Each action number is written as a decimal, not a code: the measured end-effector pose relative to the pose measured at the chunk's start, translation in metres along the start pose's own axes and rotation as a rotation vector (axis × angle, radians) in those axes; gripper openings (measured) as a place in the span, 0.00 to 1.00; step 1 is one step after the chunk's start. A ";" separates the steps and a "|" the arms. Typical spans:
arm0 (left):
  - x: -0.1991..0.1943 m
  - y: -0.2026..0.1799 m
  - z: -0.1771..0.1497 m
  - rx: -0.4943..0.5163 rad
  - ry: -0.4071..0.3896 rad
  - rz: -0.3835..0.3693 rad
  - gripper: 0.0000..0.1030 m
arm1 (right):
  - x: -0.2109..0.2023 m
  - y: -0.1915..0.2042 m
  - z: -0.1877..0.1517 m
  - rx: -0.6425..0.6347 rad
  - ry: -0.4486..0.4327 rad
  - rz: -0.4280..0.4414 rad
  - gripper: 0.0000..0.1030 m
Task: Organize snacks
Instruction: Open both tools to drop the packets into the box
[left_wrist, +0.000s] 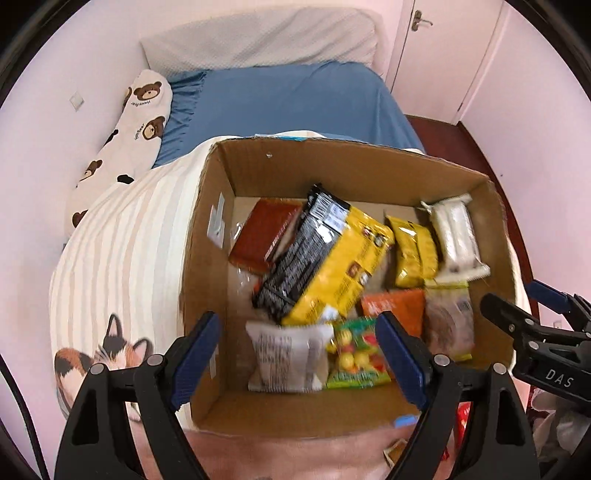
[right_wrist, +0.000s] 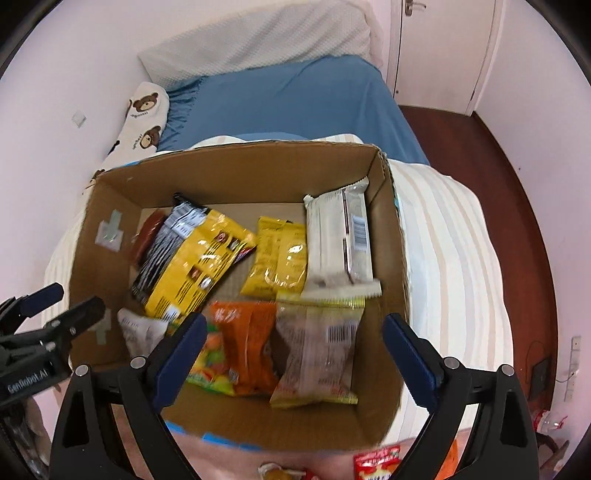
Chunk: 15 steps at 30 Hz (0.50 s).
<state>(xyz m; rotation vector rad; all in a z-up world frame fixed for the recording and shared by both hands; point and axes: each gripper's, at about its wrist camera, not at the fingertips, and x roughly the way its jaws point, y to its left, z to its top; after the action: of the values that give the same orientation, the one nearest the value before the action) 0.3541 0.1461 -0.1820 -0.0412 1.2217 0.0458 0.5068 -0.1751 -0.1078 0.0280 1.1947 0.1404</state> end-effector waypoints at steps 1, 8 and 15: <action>-0.006 0.000 -0.005 0.002 -0.007 -0.004 0.83 | -0.007 0.001 -0.004 0.002 -0.009 0.004 0.95; -0.050 -0.003 -0.039 0.016 -0.067 -0.021 0.83 | -0.062 0.008 -0.045 0.014 -0.108 0.003 0.95; -0.090 -0.009 -0.069 0.048 -0.141 -0.011 0.83 | -0.113 0.019 -0.076 0.017 -0.191 0.001 0.95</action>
<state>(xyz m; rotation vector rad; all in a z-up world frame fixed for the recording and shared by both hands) 0.2597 0.1323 -0.1211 -0.0031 1.0816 0.0092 0.3945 -0.1746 -0.0296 0.0556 1.0050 0.1261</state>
